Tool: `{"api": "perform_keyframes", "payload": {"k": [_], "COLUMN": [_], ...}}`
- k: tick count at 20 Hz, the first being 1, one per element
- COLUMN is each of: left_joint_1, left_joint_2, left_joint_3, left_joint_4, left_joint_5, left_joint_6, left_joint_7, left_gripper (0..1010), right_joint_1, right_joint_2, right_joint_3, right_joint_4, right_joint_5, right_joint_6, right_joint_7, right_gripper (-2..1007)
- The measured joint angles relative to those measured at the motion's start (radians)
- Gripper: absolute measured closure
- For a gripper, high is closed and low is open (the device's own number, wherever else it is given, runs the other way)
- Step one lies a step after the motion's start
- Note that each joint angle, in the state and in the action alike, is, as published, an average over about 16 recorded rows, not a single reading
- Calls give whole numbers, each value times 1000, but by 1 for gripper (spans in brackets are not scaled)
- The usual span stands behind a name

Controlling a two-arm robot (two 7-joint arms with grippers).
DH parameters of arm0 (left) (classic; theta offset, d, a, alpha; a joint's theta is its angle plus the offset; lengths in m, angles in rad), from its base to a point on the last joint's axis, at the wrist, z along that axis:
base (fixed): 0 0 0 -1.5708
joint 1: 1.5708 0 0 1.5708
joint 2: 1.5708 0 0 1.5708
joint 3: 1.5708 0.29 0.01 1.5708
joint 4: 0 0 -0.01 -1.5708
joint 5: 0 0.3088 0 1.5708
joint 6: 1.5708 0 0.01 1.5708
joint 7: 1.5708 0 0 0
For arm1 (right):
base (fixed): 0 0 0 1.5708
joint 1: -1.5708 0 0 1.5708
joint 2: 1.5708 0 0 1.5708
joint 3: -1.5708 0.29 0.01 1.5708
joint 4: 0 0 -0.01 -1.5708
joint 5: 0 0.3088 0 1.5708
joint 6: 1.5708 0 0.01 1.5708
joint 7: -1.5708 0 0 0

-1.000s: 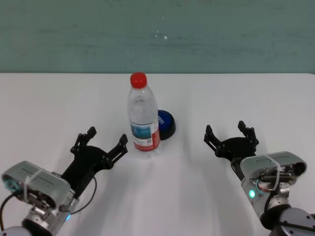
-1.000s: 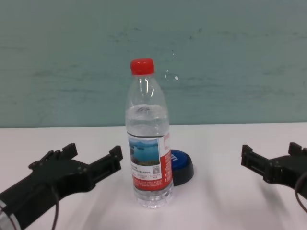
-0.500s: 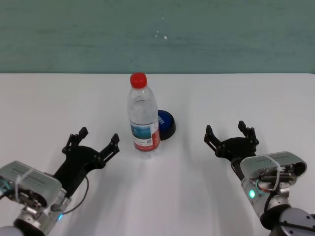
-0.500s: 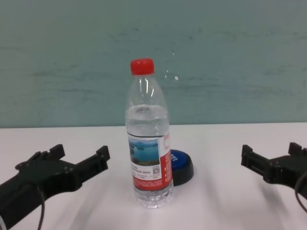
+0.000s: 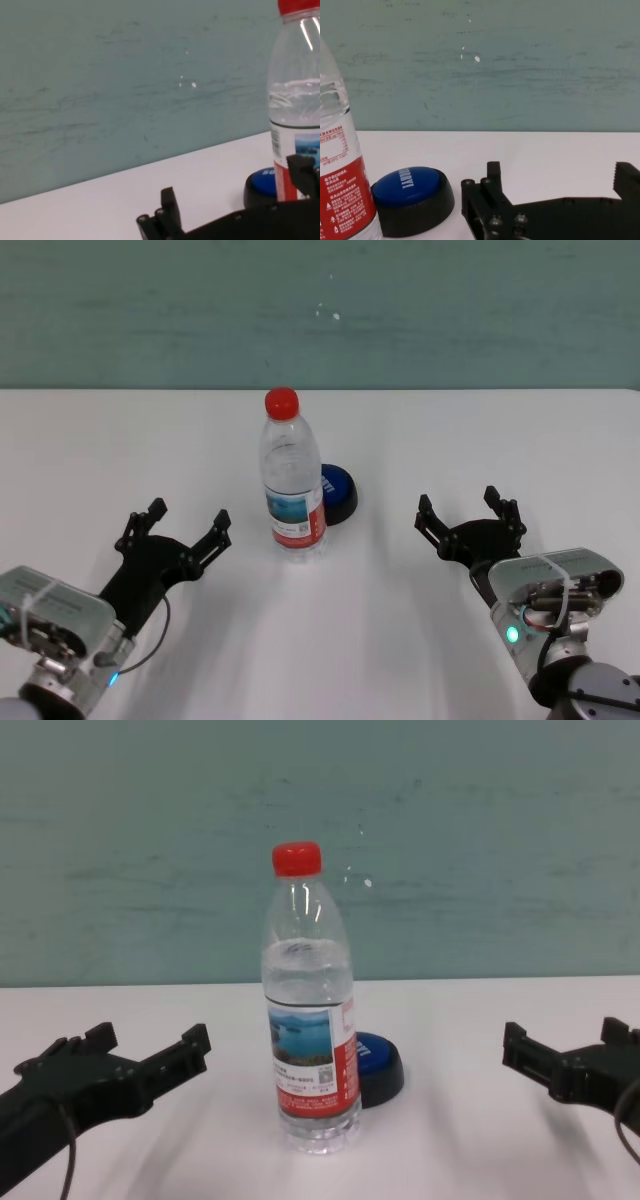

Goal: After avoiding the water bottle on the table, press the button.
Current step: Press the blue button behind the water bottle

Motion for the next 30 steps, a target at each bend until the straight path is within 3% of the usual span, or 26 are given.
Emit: {"api": "perform_keyframes", "payload": {"k": [9,22,30], "left_joint_1": [-21,-90,-132], "left_joint_2": [-3,-16,-19], "left_joint_3": [-10,-13,-4], "left_joint_4": [22,84,127], "left_joint_5": [-1,10,18], "left_joint_6": [3,14,3], "left_joint_7": [3,11,3], "left_gripper": [0,0,0], "right_joint_1": [0,0,0], "right_joint_2": [0,0,0], "right_joint_3": [0,0,0], "right_joint_4": [0,0,0], "right_joint_5": [0,0,0], "right_joint_6": [0,0,0], "right_joint_7": [0,0,0], "right_gripper": [1,1,1]}}
